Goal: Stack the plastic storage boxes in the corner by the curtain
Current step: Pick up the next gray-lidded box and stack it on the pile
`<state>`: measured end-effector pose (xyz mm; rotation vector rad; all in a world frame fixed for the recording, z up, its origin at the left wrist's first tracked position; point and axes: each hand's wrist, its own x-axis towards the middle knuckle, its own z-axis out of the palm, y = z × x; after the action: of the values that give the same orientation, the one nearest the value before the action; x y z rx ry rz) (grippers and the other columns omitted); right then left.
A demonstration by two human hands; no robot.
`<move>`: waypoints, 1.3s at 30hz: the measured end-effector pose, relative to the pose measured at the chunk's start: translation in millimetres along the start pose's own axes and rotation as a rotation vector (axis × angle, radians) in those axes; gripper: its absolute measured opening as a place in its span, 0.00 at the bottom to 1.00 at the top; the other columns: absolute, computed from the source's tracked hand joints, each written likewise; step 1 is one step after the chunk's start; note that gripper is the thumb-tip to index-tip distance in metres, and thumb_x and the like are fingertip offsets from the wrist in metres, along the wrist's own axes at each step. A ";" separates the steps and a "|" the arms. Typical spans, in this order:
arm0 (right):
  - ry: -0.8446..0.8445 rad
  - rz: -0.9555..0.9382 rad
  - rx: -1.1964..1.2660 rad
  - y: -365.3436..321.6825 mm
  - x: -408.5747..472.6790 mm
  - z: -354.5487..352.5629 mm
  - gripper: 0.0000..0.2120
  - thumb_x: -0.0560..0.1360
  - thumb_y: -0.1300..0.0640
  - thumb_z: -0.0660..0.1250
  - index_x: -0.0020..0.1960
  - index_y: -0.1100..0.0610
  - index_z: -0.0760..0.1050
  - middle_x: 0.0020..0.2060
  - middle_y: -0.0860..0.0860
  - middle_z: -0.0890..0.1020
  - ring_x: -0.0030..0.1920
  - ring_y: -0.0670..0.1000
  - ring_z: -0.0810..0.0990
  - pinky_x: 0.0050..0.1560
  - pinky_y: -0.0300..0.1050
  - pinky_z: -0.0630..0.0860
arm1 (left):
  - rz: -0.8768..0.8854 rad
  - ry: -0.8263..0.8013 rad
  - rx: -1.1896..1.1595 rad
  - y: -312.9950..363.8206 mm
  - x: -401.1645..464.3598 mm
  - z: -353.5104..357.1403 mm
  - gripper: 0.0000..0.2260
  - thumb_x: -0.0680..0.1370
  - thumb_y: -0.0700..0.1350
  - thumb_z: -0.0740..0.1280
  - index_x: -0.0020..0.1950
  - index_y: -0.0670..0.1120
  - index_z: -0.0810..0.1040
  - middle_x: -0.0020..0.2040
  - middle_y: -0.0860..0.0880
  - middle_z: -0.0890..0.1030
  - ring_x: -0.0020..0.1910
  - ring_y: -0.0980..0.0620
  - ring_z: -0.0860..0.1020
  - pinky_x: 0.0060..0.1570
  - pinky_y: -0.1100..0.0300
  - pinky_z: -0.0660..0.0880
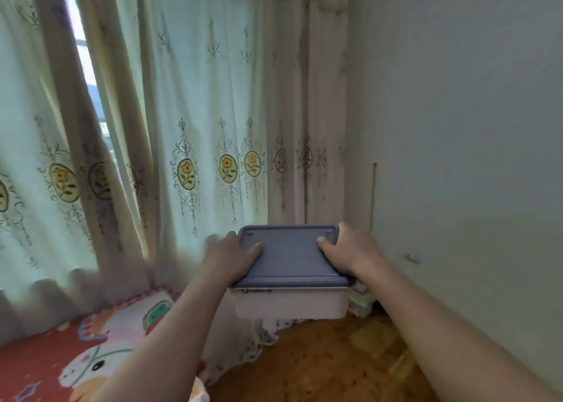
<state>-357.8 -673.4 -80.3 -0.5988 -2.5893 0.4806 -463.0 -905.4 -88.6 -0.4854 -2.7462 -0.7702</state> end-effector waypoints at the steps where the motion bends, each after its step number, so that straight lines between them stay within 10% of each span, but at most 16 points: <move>1: 0.013 0.031 -0.021 19.7 2.2 -8.3 0.35 0.75 0.34 0.58 0.73 0.58 0.66 0.64 0.58 0.77 0.61 0.59 0.77 0.52 0.48 0.71 | 0.023 -0.018 -0.016 18.7 4.5 14.1 0.27 0.73 0.66 0.61 0.57 0.44 0.73 0.52 0.44 0.78 0.48 0.45 0.74 0.44 0.54 0.70; 39: 0.170 0.406 -0.149 251.2 280.0 40.7 0.30 0.77 0.36 0.59 0.67 0.58 0.66 0.54 0.58 0.80 0.51 0.59 0.79 0.41 0.45 0.68 | 0.331 -0.276 -0.323 212.5 322.7 294.6 0.25 0.71 0.64 0.70 0.57 0.48 0.71 0.49 0.52 0.77 0.43 0.51 0.75 0.38 0.57 0.70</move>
<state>-521.8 -335.6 -126.5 -1.1750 -2.3561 0.3436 -720.2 -495.5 -132.3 -1.1578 -2.6738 -1.1320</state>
